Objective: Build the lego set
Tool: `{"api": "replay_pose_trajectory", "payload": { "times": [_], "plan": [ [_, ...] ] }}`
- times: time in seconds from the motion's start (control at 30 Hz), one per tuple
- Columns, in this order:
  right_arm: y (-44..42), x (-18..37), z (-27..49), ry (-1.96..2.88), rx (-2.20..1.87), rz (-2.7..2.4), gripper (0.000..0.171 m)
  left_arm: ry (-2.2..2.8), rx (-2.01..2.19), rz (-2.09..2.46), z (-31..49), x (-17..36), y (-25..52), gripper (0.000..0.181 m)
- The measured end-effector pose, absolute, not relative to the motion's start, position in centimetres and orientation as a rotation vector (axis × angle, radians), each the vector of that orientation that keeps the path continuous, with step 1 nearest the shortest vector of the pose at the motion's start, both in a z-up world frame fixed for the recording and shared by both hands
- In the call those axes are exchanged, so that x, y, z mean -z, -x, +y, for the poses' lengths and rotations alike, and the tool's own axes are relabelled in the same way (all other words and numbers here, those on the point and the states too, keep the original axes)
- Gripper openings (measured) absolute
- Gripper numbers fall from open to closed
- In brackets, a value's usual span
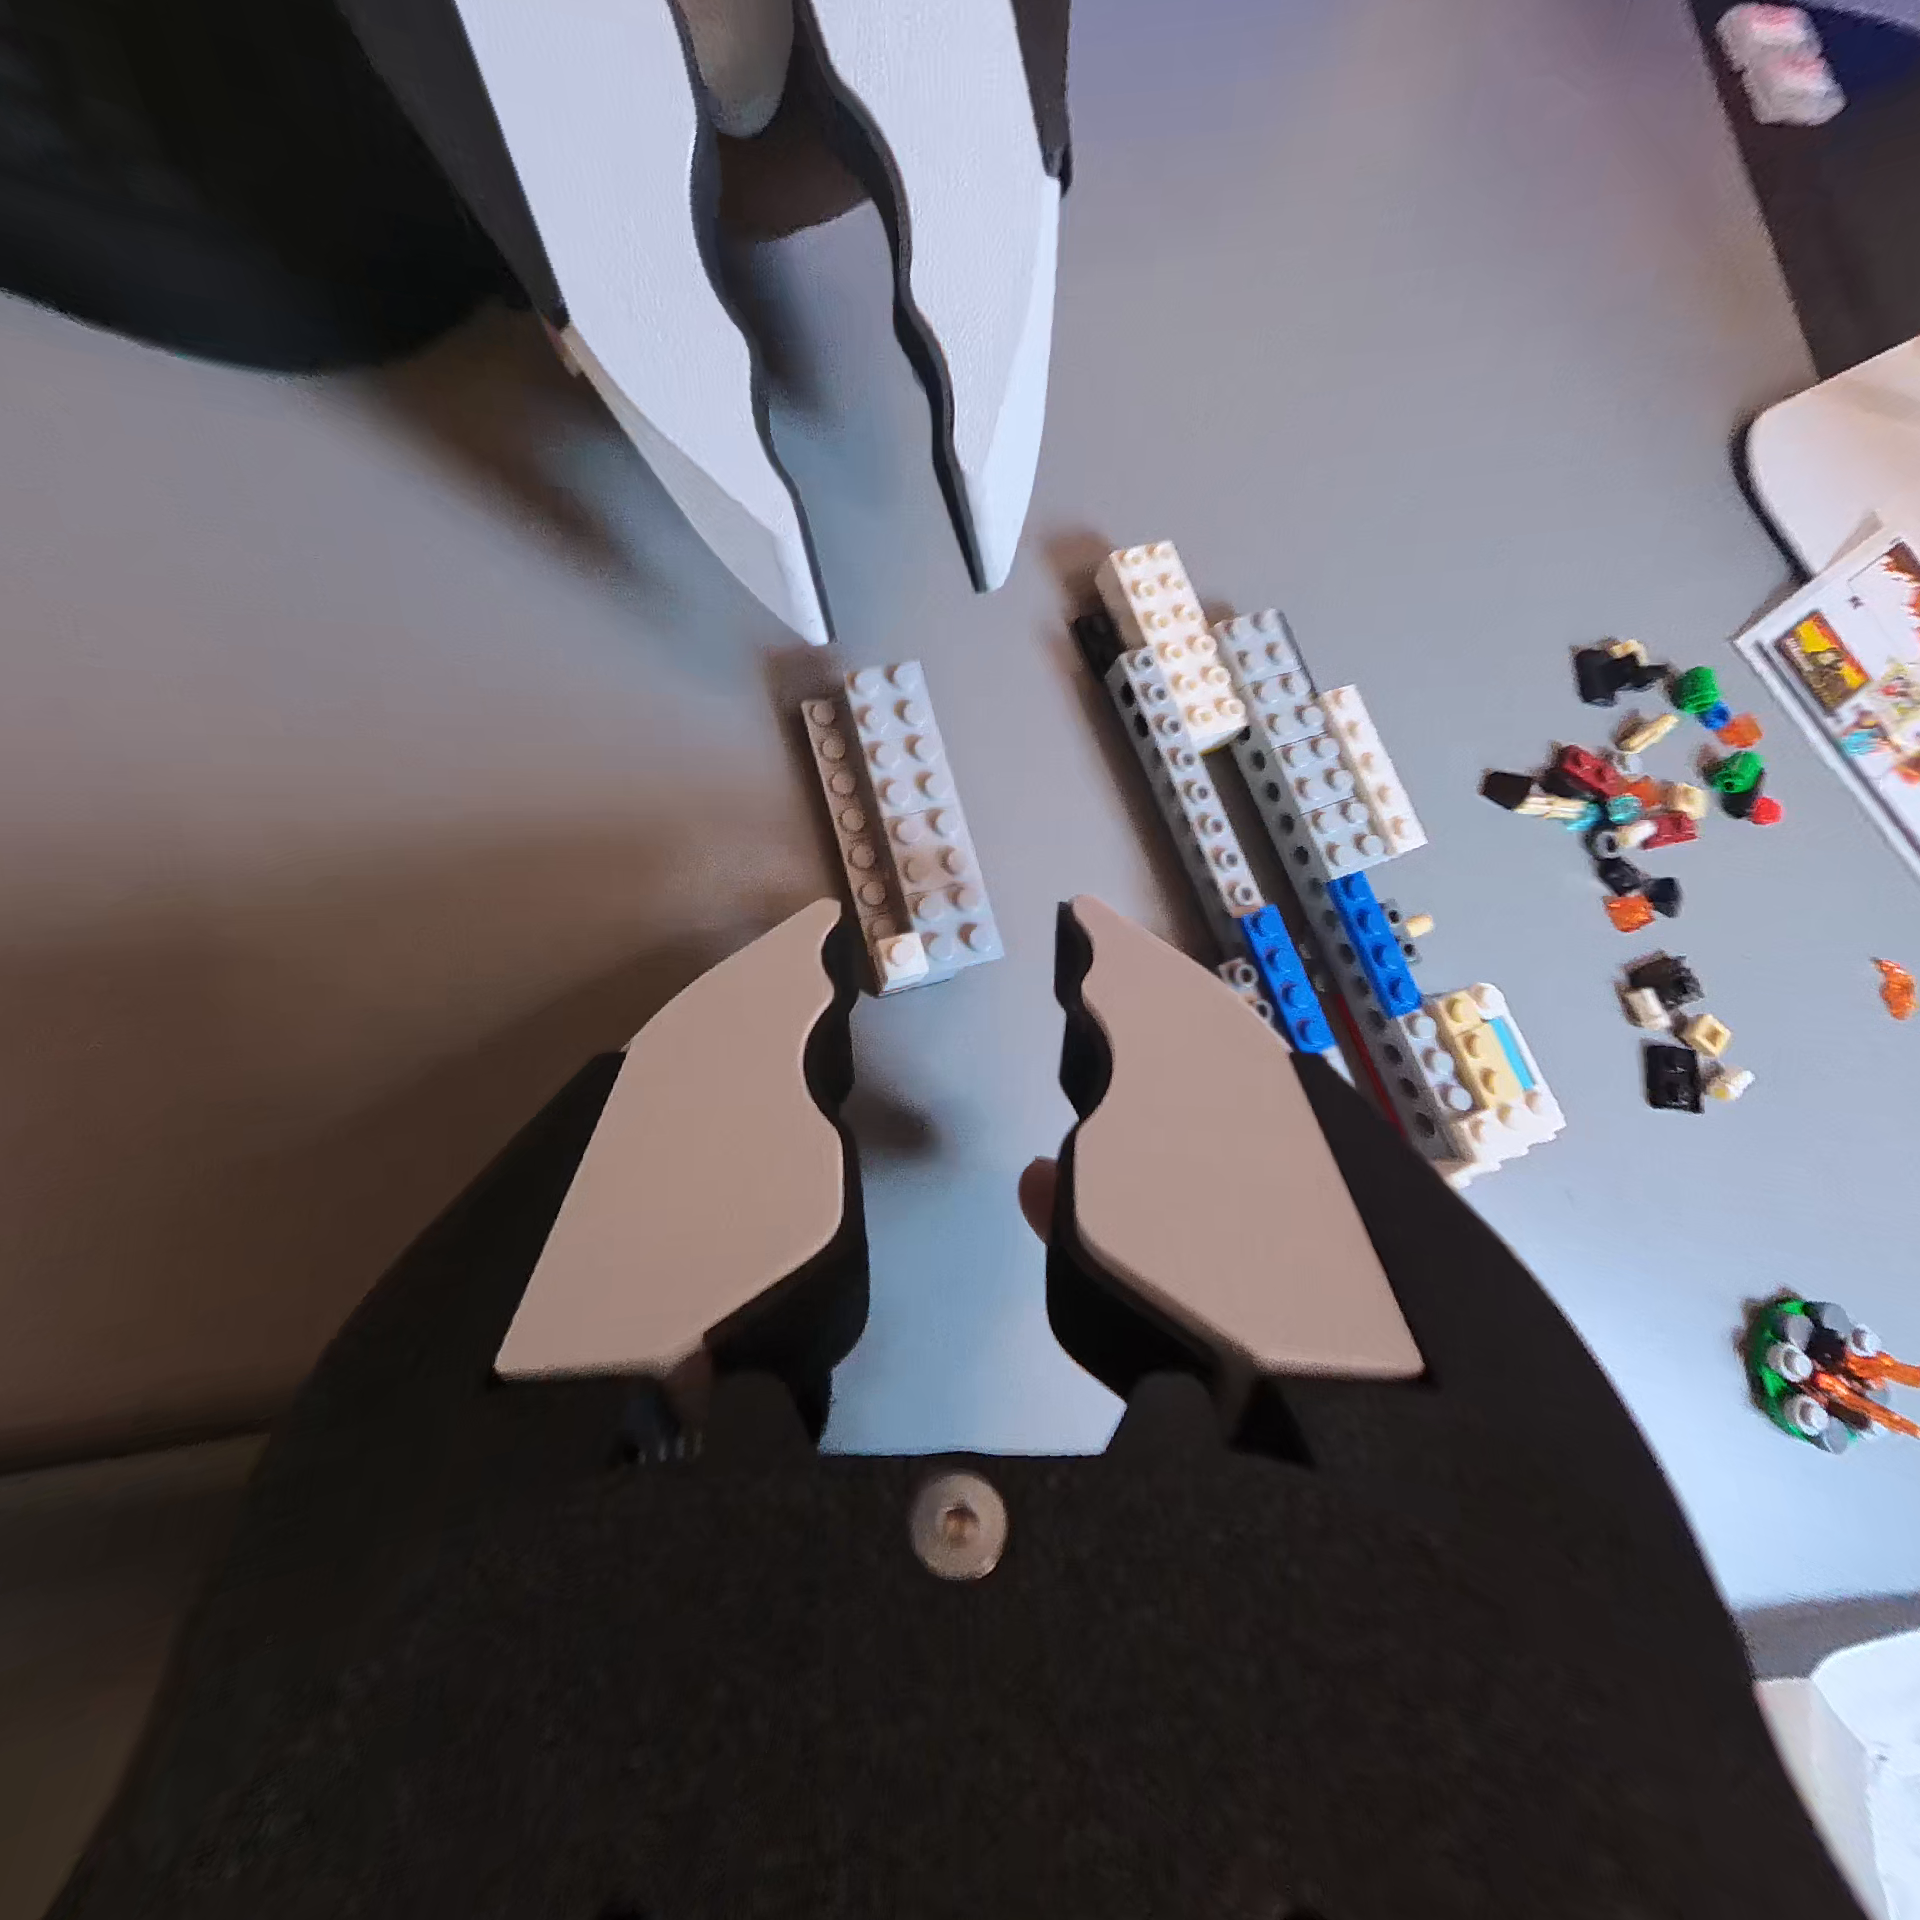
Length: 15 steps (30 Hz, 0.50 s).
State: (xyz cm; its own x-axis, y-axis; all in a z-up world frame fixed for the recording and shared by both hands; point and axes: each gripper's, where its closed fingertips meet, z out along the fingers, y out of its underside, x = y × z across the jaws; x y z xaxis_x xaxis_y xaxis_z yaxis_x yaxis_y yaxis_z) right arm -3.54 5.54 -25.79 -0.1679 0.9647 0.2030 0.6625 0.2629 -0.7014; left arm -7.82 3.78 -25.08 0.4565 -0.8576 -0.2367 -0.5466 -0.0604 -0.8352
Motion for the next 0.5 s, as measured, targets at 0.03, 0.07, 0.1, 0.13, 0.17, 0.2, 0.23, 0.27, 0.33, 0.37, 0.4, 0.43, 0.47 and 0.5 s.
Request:
{"api": "replay_pose_trajectory", "payload": {
  "times": [0.03,0.07,0.1,0.13,0.17,0.2,0.23,0.27,0.33,0.37,0.4,0.43,0.47,0.5],
  "plan": [
    [3.6,25.2,5.8,1.467,-0.638,-1.875,0.037,1.722,0.402,1.173,4.1,24.4,8.1,0.027],
    [3.7,24.4,6.1,1.462,-0.656,-1.831,0.037,1.707,0.408,1.133,4.3,23.5,8.4,0.027],
    [3.8,23.6,6.5,1.457,-0.679,-1.782,0.037,1.69,0.405,1.089,4.7,22.7,8.7,0.027],
    [3.8,22.6,7.0,1.448,-0.7,-1.722,0.036,1.672,0.393,1.047,5.0,21.7,9.2,0.027],
    [3.9,21.6,7.6,1.438,-0.717,-1.656,0.036,1.651,0.378,1.007,5.3,20.7,9.8,0.027],
    [3.8,20.6,8.2,1.43,-0.734,-1.591,0.036,1.626,0.363,0.962,5.5,19.5,10.4,0.026],
    [3.6,19.5,8.9,1.422,-0.75,-1.526,0.037,1.6,0.349,0.913,5.7,18.2,11.1,0.026],
    [3.3,18.5,9.6,1.415,-0.762,-1.459,0.037,1.576,0.333,0.866,5.7,16.9,11.9,0.026],
    [2.5,16.6,11.0,1.403,-0.779,-1.338,0.039,1.531,0.288,0.773,5.6,14.2,13.9,0.026],
    [2.0,15.8,11.7,1.401,-0.785,-1.287,0.041,1.513,0.26,0.73,5.4,13.0,15.1,0.026],
    [1.5,15.2,12.4,1.401,-0.787,-1.24,0.042,1.499,0.227,0.682,5.2,12.0,16.4,0.025],
    [1.0,14.7,13.0,1.398,-0.787,-1.196,0.041,1.484,0.198,0.636,4.9,11.0,17.7,0.024],
    [0.4,14.3,13.5,1.389,-0.783,-1.155,0.029,1.468,0.182,0.595,4.5,10.2,18.8,0.023],
    [-0.3,13.9,13.9,1.374,-0.774,-1.118,0.0,1.454,0.174,0.557,4.1,9.5,19.8,0.022]
  ]
}}
